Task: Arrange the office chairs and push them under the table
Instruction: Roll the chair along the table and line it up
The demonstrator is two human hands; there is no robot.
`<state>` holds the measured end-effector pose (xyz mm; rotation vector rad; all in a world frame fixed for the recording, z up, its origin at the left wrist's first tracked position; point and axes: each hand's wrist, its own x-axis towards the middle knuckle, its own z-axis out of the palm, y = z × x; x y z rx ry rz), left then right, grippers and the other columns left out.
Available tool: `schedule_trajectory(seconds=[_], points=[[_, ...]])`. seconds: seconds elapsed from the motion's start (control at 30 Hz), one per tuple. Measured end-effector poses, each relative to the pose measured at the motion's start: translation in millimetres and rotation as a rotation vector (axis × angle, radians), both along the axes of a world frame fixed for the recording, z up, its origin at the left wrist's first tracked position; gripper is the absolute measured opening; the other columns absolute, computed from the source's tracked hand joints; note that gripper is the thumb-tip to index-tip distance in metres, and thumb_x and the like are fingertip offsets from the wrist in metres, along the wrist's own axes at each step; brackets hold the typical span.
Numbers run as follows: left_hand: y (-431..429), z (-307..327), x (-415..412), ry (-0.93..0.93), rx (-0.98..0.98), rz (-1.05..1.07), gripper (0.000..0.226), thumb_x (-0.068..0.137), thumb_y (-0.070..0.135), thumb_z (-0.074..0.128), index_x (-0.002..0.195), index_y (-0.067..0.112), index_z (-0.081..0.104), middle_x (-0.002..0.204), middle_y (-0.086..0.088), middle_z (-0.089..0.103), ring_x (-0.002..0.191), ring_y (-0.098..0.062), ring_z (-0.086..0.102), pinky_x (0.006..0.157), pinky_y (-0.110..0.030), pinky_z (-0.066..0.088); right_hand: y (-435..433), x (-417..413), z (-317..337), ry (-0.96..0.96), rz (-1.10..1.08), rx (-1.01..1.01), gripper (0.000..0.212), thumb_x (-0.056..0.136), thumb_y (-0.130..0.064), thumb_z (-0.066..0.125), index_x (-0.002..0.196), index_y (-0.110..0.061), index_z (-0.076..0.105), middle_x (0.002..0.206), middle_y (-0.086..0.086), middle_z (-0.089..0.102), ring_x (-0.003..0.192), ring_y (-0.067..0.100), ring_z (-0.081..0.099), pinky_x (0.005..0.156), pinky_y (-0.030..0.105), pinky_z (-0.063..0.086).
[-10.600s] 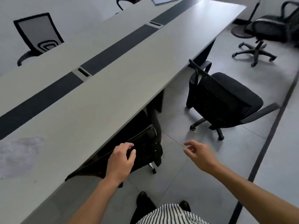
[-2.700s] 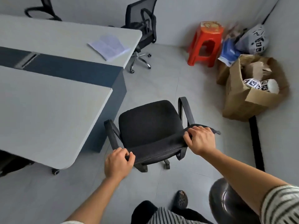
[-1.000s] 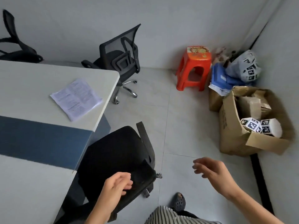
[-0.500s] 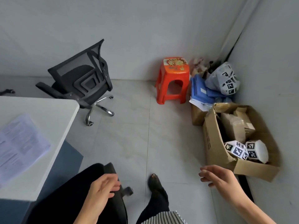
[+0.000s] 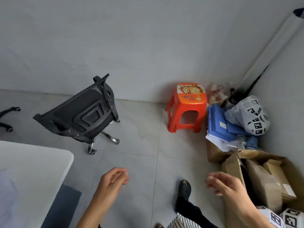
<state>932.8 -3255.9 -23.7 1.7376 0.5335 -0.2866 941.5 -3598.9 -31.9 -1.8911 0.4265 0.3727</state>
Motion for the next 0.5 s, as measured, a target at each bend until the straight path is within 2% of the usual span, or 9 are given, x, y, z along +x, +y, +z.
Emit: schedule_trajectory(seconds=[0.1,0.23,0.37,0.4,0.47,0.5], points=[[11.3,-14.8,38.3,0.034,0.004,0.138,0.028,0.066,0.031,0.059,0.087,0.013,0.067,0.071,-0.002,0.074,0.075,-0.021,0.069,0.069,-0.033,0.048,6.2,73.0,-12.8,0.015,0.080,-0.004,0.011,0.088,-0.008,0.062,0.085,-0.012,0.073,0.075,0.002,0.077,0.066,0.011,0.071,0.062,0.030,0.049],[20.8,-25.0,92.6,0.071,0.008,0.265,0.013,0.082,0.021,0.065,0.089,0.009,0.067,0.072,-0.007,0.074,0.078,-0.029,0.069,0.067,-0.034,0.049,20.9,187.8,-16.3,-0.016,0.196,0.009,0.011,0.089,-0.010,0.061,0.086,-0.014,0.072,0.077,0.005,0.077,0.069,0.014,0.071,0.067,0.035,0.053],[33.7,-7.9,153.8,0.055,0.030,0.368,0.034,0.067,0.041,0.068,0.089,0.015,0.068,0.076,-0.007,0.075,0.077,-0.026,0.070,0.067,-0.033,0.051,58.2,297.1,-8.4,-0.032,0.329,0.030,0.012,0.088,-0.006,0.062,0.083,-0.011,0.071,0.080,0.012,0.076,0.067,0.014,0.071,0.066,0.036,0.049],[38.6,-4.7,166.9,0.036,0.054,0.410,0.029,0.070,0.039,0.069,0.088,0.016,0.068,0.075,-0.007,0.075,0.077,-0.026,0.070,0.067,-0.033,0.051,70.5,323.7,-6.4,-0.038,0.372,0.027,0.011,0.088,-0.007,0.062,0.083,-0.012,0.071,0.081,0.012,0.075,0.066,0.013,0.071,0.066,0.035,0.049],[50.1,0.8,184.0,0.001,0.090,0.498,0.007,0.086,0.020,0.062,0.088,0.016,0.067,0.074,-0.005,0.074,0.078,-0.024,0.068,0.068,-0.033,0.050,102.1,368.3,1.5,-0.053,0.492,0.018,0.009,0.088,-0.010,0.062,0.086,-0.012,0.071,0.081,0.008,0.075,0.069,0.012,0.071,0.067,0.035,0.051],[56.8,4.8,190.2,-0.014,0.106,0.542,0.009,0.089,0.015,0.058,0.088,0.016,0.067,0.074,-0.004,0.073,0.077,-0.023,0.068,0.068,-0.033,0.050,120.2,386.8,6.4,-0.071,0.542,0.022,0.009,0.088,-0.011,0.062,0.086,-0.013,0.071,0.080,0.006,0.075,0.071,0.013,0.071,0.067,0.035,0.052]])
